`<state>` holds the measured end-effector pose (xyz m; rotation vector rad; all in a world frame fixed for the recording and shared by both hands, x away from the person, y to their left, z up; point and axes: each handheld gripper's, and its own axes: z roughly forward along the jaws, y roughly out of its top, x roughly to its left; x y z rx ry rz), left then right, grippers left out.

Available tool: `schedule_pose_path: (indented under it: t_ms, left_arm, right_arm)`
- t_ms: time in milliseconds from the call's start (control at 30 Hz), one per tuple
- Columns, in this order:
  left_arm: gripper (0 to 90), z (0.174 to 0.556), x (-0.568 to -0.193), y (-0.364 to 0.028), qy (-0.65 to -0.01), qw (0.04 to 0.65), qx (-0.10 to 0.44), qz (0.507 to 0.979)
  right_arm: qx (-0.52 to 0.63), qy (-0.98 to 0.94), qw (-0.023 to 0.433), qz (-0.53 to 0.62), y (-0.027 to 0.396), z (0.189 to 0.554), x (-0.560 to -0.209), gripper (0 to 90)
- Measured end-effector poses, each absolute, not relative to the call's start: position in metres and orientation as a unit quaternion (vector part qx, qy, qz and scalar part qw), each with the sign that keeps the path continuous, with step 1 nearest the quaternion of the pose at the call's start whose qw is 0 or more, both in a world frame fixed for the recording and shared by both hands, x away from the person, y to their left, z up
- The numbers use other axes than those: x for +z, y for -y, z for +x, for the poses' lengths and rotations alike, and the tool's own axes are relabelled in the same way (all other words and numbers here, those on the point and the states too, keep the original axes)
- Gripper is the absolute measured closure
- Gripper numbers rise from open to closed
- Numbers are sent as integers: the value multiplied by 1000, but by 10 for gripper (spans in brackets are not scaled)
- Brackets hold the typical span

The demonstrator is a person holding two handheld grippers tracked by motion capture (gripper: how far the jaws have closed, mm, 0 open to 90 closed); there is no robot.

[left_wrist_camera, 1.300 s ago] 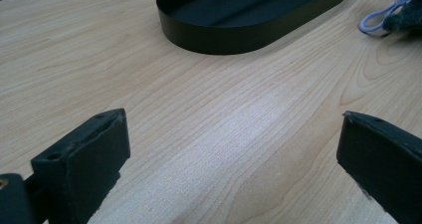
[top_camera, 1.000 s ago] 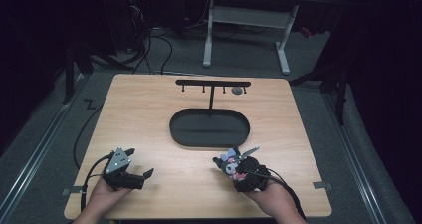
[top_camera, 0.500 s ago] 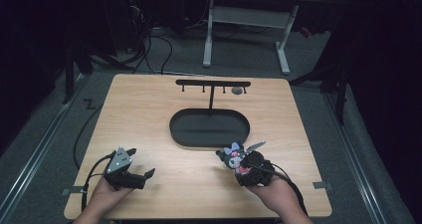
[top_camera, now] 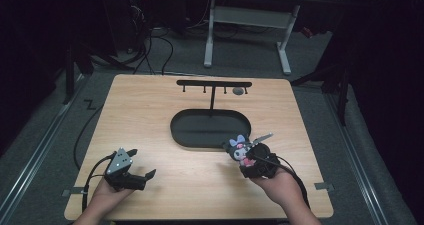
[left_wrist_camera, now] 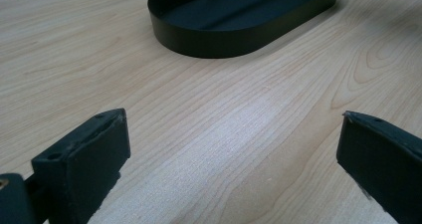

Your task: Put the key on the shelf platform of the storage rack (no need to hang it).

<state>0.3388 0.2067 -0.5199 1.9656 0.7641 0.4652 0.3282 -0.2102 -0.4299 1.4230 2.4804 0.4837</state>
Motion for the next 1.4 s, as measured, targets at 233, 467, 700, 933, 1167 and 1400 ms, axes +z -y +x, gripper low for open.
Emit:
schedule_pose_path:
  t_ms: [233,467,700,933,1167,1400]
  left_arm:
    - [13,338,-518,-208,-311,475,189,802]
    - [10,338,-519,-209,-312,474,188,802]
    - [8,337,-518,-210,-316,473,188,801]
    - [8,336,-521,-212,-324,469,190,799]
    - [8,335,-521,-214,-328,473,190,796]
    - [8,336,-520,-214,-324,473,184,799]
  right_arm:
    - [171,-847,121,488,206,339,-426,482]
    - [170,-844,119,495,204,354,-426,482]
    - [174,-843,121,494,199,366,-426,482]
    - [175,-850,123,482,195,375,-422,481]
    - [179,-842,127,492,196,381,-418,481]
    - [180,-841,132,492,197,385,-416,482]
